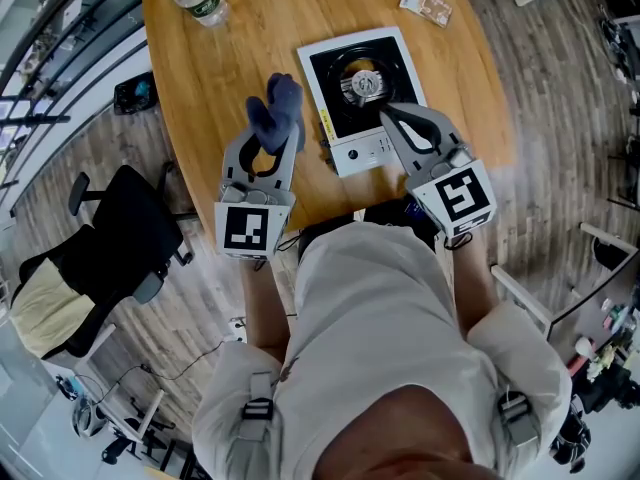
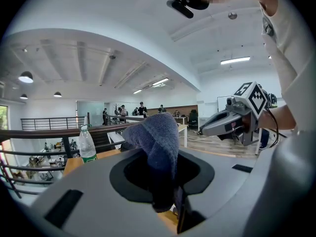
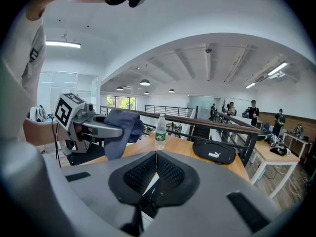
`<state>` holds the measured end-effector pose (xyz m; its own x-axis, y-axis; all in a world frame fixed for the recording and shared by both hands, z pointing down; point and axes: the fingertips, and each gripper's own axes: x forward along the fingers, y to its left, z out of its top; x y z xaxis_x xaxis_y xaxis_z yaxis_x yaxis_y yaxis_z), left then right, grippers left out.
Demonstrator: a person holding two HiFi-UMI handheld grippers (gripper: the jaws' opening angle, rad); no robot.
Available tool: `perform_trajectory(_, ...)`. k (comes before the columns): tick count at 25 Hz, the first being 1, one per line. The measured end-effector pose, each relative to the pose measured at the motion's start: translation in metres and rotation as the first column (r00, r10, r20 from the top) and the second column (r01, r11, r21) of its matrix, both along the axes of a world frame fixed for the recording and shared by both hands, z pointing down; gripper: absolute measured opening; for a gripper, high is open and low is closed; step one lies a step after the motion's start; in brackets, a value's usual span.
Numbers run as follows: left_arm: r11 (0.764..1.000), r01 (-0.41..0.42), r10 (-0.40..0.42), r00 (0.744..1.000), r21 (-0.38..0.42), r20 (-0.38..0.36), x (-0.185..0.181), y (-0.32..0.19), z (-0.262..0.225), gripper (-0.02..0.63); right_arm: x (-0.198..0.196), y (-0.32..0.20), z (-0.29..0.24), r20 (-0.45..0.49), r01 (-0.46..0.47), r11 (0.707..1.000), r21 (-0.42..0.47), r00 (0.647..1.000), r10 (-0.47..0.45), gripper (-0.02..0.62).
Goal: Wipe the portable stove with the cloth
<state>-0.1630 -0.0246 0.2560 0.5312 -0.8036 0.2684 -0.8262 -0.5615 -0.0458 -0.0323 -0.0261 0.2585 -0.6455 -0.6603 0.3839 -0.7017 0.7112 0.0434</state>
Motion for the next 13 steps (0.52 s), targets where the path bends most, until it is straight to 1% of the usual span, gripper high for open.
perform_trajectory(13, 1.0, -0.001, 0.001, 1.0, -0.001, -0.005, -0.0006, 0.0054, -0.0015, 0.114, -0.0012, 0.0057, -0.0032, -0.003, -0.001, 1.0, 0.004, 1.0, 0.001, 0.021)
